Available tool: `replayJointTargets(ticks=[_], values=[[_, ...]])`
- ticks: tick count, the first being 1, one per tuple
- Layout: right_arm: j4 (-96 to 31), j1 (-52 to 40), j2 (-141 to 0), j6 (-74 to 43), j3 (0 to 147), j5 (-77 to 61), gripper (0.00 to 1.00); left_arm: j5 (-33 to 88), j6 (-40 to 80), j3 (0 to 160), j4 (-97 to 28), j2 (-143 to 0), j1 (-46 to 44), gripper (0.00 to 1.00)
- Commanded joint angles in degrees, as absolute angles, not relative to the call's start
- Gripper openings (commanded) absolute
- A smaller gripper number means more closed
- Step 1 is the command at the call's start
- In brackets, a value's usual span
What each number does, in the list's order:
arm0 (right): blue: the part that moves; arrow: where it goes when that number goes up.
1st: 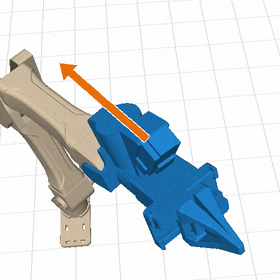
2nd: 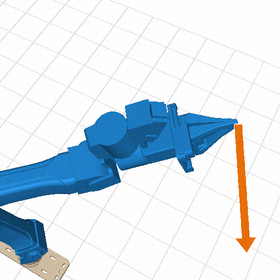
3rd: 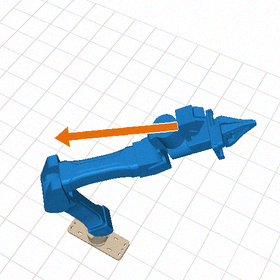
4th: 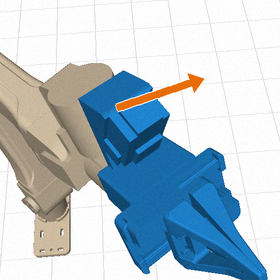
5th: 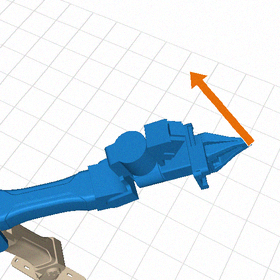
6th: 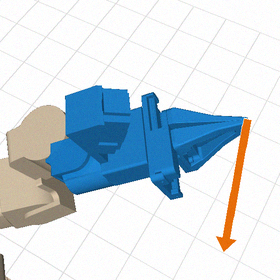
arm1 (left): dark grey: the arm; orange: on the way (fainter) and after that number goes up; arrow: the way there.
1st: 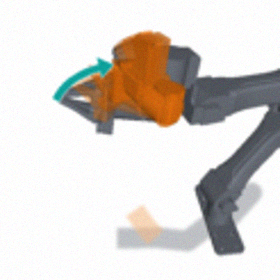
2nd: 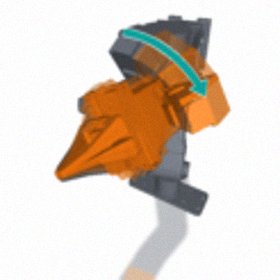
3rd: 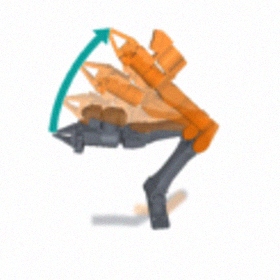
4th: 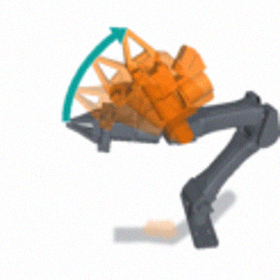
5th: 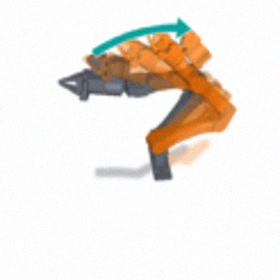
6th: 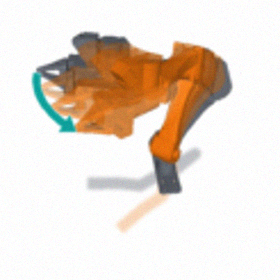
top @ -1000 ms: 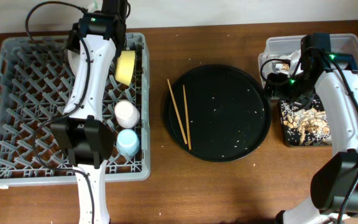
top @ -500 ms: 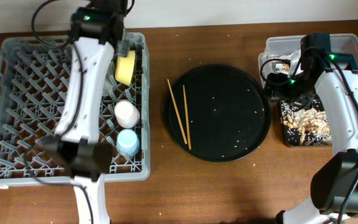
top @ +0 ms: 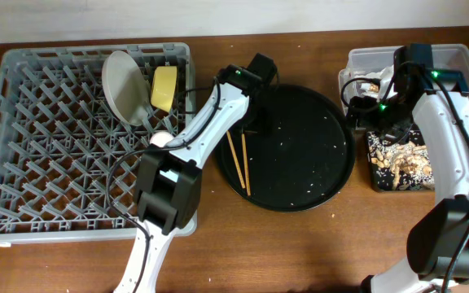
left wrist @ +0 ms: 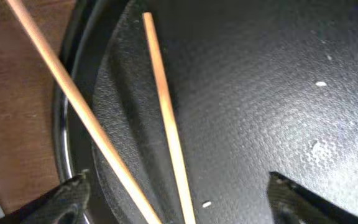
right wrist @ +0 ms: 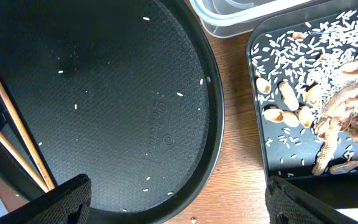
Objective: Sort waste into correct bins and load items into the dishwasher rack
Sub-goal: 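Grasp one chopstick with the left gripper and drop it into the rack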
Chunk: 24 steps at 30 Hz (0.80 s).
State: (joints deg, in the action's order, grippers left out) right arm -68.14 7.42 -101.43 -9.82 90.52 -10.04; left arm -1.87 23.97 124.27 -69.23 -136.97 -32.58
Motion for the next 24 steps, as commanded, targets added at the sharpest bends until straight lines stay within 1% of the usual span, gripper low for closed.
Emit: replayJointTargets(ticks=[1, 2, 3, 9, 13, 14, 16, 17, 19, 21, 22, 23, 24], values=[[-68.2, 7.5, -100.9, -9.3, 90.5, -9.9, 0.91, -6.0, 31.9, 123.8, -69.0, -138.0, -32.6, 0.83], [-68.2, 7.5, -100.9, -9.3, 90.5, -9.9, 0.91, -6.1, 32.6, 123.8, -69.0, -138.0, -32.6, 0.76], [-68.2, 7.5, -100.9, -9.3, 90.5, -9.9, 0.91, -6.1, 33.3, 123.6, -68.6, -138.3, -32.6, 0.65], [-68.2, 7.5, -100.9, -9.3, 90.5, -9.9, 0.91, -9.3, 38.5, 122.2, -67.9, -140.5, -32.1, 0.65], [-68.4, 7.5, -100.9, -9.3, 90.5, -9.9, 0.91, -10.3, 43.0, 121.8, -67.9, -140.9, -32.0, 0.62], [-68.4, 7.5, -100.9, -9.3, 90.5, -9.9, 0.91, -10.3, 43.4, 121.8, -67.9, -141.3, -32.1, 0.55], [-68.6, 7.5, -100.9, -9.3, 90.5, -9.9, 0.91, -9.7, 44.1, 121.8, -67.9, -142.5, -32.1, 0.44], [-68.6, 7.5, -100.9, -9.3, 90.5, -9.9, 0.91, -9.0, 44.1, 121.8, -67.9, -142.8, -32.1, 0.37], [-68.6, 7.5, -100.9, -9.3, 90.5, -9.9, 0.91, -8.9, 44.1, 121.8, -67.9, -142.8, -32.0, 0.30], [-68.6, 7.5, -100.9, -9.3, 90.5, -9.9, 0.91, -8.8, 44.1, 121.8, -67.9, -142.8, -32.0, 0.19], [-68.6, 7.5, -100.9, -9.3, 90.5, -9.9, 0.91, -8.8, 44.1, 121.8, -67.9, -142.8, -32.0, 0.12], [-68.6, 7.5, -100.9, -9.3, 90.5, -9.9, 0.91, -8.8, 44.1, 121.8, -67.9, -142.8, -32.0, 0.01], [-68.6, 7.5, -100.9, -9.3, 90.5, -9.9, 0.91, -8.8, 44.1, 121.9, -67.9, -142.8, -32.0, 0.01]])
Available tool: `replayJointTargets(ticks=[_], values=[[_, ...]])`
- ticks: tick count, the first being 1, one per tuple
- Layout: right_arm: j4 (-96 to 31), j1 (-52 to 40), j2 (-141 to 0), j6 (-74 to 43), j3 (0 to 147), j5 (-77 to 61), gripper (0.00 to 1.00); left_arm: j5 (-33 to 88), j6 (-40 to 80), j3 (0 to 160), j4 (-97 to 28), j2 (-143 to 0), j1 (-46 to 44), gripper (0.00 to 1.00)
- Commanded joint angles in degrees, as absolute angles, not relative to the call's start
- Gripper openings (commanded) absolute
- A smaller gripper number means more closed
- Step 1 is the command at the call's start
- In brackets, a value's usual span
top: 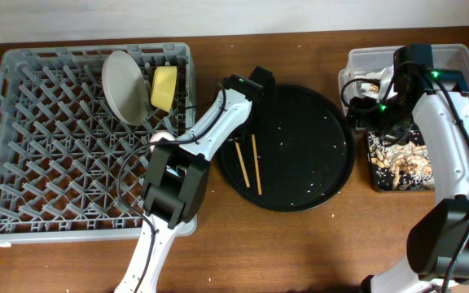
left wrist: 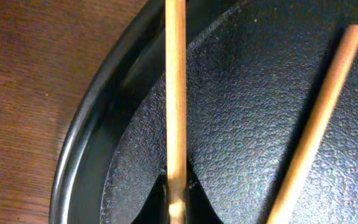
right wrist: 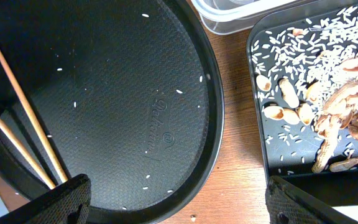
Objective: Sort waste into correct bins and load items into the dishwasher rack
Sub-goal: 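Grasp one chopstick with the left gripper and drop it into the rack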
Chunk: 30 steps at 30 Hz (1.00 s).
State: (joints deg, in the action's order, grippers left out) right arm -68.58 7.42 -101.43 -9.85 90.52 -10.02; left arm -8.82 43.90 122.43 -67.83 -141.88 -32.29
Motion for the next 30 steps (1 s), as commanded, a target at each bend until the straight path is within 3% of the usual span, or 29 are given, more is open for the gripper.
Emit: replayJointTargets(ticks=[1, 4, 8, 12, 17, 22, 26, 27, 28, 29, 30], values=[[-68.6, 7.5, -100.9, -9.3, 90.5, -9.9, 0.91, -8.8, 42.5, 123.0, -69.7, -142.7, -32.0, 0.01], [-68.2, 7.5, -100.9, -9.3, 90.5, -9.9, 0.91, -8.9, 29.3, 132.7, -78.6, -142.6, -31.6, 0.01], [-68.2, 7.5, -100.9, -9.3, 90.5, -9.9, 0.91, -8.6, 16.6, 156.8, -96.7, -142.6, -28.0, 0.01], [-68.5, 7.5, -100.9, -9.2, 90.5, -9.9, 0.91, -1.6, 7.7, 157.9, -96.7, -136.0, -23.7, 0.01], [-68.4, 7.5, -100.9, -9.3, 90.5, -9.9, 0.91, -9.0, 6.8, 133.6, -96.7, -119.5, -12.9, 0.01], [-68.4, 7.5, -100.9, -9.3, 90.5, -9.9, 0.91, -9.1, 6.7, 118.7, -85.7, -119.2, -3.2, 0.01], [-68.3, 7.5, -100.9, -9.3, 90.5, -9.9, 0.91, -9.1, 3.1, 110.3, -78.7, -119.2, -2.0, 0.01], [-68.3, 7.5, -100.9, -9.3, 90.5, -9.9, 0.91, -9.1, 3.1, 109.4, -78.0, -119.3, -2.0, 0.21], [-68.3, 7.5, -100.9, -9.3, 90.5, -9.9, 0.91, -10.0, 3.1, 109.4, -78.0, -119.2, -2.0, 0.50], [-68.3, 7.5, -100.9, -9.3, 90.5, -9.9, 0.91, -10.8, 3.1, 109.4, -78.0, -119.2, -2.0, 0.66], [-68.3, 7.5, -100.9, -9.3, 90.5, -9.9, 0.91, -10.8, 3.1, 109.4, -78.1, -119.2, -2.0, 0.70]])
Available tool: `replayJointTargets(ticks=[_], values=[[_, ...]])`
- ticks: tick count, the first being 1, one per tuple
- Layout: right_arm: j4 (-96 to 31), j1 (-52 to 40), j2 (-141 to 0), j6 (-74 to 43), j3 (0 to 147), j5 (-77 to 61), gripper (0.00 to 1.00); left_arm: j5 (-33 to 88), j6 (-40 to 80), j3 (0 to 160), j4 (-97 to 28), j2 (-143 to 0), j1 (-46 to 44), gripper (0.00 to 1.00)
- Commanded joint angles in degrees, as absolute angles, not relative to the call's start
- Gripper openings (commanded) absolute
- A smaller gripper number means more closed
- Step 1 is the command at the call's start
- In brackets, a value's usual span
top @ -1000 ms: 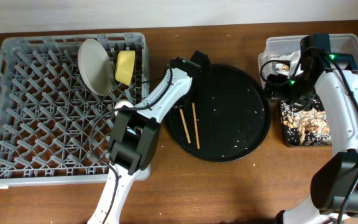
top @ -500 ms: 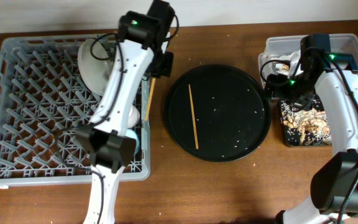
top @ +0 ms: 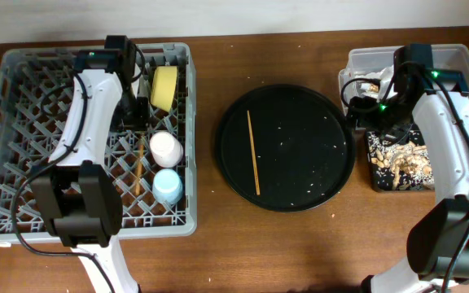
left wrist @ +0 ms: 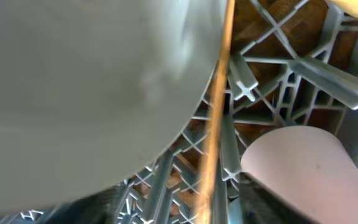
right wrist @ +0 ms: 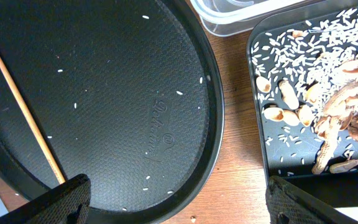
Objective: Sort waste into correct bins and load items into the dishwasher rack
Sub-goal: 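Grasp one chopstick with the left gripper and drop it into the rack, then grasp the second chopstick with the left gripper and place it in the rack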
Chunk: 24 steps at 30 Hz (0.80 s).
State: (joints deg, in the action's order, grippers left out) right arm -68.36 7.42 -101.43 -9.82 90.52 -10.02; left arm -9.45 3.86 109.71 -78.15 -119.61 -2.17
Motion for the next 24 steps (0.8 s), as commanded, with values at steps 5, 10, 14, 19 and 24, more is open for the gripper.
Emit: replayJointTargets(ticks=[5, 10, 14, 19, 24], values=[[-68.4, 7.5, -100.9, -9.3, 90.5, -9.9, 0.91, -2.2, 3.9, 115.0, -83.0, -116.4, -3.8, 0.71], [-68.4, 7.5, -100.9, -9.3, 90.5, -9.9, 0.91, -1.0, 16.8, 112.2, -75.1, -113.9, -21.9, 0.65], [-68.6, 7.5, -100.9, -9.3, 90.5, -9.9, 0.91, -1.3, 26.2, 104.0, -59.3, -116.4, -33.6, 0.55], [-68.6, 7.5, -100.9, -9.3, 90.5, -9.9, 0.91, 2.0, 29.1, 103.1, -54.8, -124.8, -35.2, 0.52], [-68.3, 7.5, -100.9, -9.3, 88.8, -9.9, 0.92, 2.4, 29.3, 103.1, -54.5, -130.6, -36.8, 0.52]])
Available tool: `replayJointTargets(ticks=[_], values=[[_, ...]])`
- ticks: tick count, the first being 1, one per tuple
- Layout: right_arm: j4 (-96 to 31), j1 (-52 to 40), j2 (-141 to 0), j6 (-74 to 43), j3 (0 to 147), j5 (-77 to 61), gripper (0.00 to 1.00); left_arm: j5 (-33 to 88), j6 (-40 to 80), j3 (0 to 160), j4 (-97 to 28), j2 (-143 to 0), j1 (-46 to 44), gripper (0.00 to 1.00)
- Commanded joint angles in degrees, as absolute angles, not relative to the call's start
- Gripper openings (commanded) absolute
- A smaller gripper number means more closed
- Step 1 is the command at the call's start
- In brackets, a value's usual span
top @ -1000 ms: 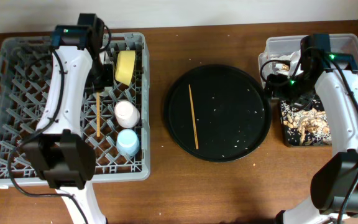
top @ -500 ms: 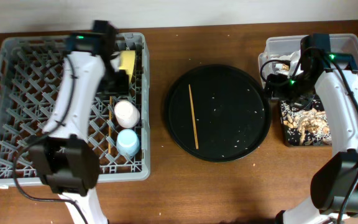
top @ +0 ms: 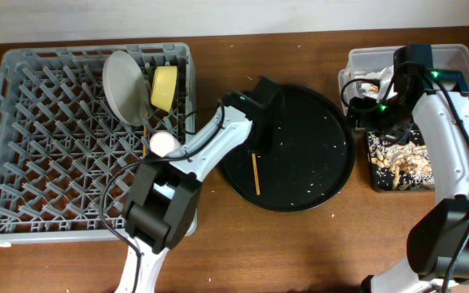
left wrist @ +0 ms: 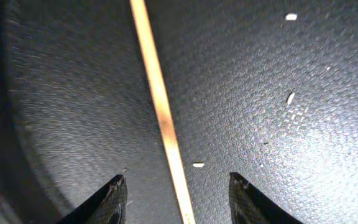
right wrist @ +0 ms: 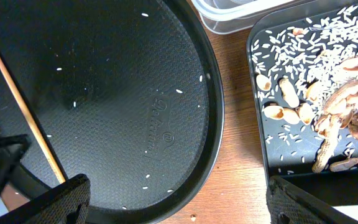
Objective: Sort waste into correct bins and load items into the dishwasher rack
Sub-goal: 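Grasp the second chopstick with the left gripper and place it in the rack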
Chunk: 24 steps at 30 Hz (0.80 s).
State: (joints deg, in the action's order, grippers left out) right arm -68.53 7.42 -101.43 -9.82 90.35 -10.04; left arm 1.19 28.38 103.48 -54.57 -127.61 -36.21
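Note:
One wooden chopstick (left wrist: 160, 106) lies on the round black tray (top: 316, 146), and it also shows in the right wrist view (right wrist: 23, 112). My left gripper (left wrist: 180, 199) is open low over the tray's left part and straddles the chopstick, with a fingertip on each side. In the overhead view the left gripper (top: 255, 130) covers the chopstick's upper end. The grey dishwasher rack (top: 47, 122) holds a grey bowl (top: 122, 85), a yellow piece (top: 164, 88) and a white cup (top: 163, 144). My right gripper (right wrist: 179, 199) is open and holds nothing.
A rectangular black tray (right wrist: 316, 81) with rice and peanut shells lies at the right. A clear plastic bin (top: 454, 61) stands behind it. Rice grains are scattered on the round tray. The left arm spans from the rack's right edge to the tray.
My left gripper was over the rack beside the bowl with a chopstick. Now it is back over the round tray, open around the remaining chopstick. The right arm has not moved.
Two chopsticks lay on the round tray with my left gripper open above them. Then the gripper was down on one of them. After that it was at the rack with that chopstick, and one stayed on the tray. Now it straddles that one.

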Motion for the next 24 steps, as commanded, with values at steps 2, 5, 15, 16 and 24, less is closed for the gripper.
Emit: replayJointTargets(ticks=[2, 5, 15, 16, 24], values=[[-68.0, 7.5, -100.9, -9.3, 88.0, -9.9, 0.91, 2.9, 30.2, 103.2, -54.5, -131.5, -36.7, 0.51], [-67.9, 7.5, -100.9, -9.3, 88.0, -9.9, 0.92, 5.0, 30.1, 103.1, -54.8, -131.9, -36.7, 0.47], [-67.9, 7.5, -100.9, -9.2, 88.0, -9.9, 0.92, 5.1, 29.1, 103.0, -57.0, -135.3, -36.4, 0.11], [-67.9, 7.5, -100.9, -9.2, 88.0, -9.8, 0.92, 5.1, 29.1, 103.0, -56.8, -135.3, -36.4, 0.04], [-67.0, 7.5, -100.9, -9.3, 88.0, -9.7, 0.99, 6.6, 21.1, 117.5, -70.7, -135.2, -34.6, 0.01]])
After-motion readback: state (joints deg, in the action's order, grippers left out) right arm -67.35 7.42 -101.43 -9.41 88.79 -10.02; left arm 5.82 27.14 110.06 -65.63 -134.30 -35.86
